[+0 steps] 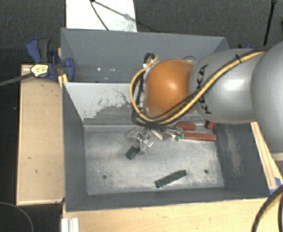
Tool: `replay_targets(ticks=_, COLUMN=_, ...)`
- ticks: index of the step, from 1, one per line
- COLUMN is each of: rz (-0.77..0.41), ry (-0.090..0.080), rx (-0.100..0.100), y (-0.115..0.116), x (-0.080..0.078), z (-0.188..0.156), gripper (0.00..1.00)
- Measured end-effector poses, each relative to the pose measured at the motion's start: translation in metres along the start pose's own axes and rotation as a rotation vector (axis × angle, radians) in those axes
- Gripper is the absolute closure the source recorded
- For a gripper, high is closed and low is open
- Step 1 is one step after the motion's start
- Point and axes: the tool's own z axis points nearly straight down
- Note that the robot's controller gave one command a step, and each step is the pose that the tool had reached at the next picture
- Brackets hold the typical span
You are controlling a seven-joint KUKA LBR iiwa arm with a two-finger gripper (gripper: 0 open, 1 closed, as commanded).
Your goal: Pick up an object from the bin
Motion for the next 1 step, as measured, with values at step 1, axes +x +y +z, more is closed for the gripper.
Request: replay_targets(ticks=1, rz=0.009, ry=-0.003, rx=0.002, y=-0.0010, x=-0.0025, z=-0.0643, gripper=1.00)
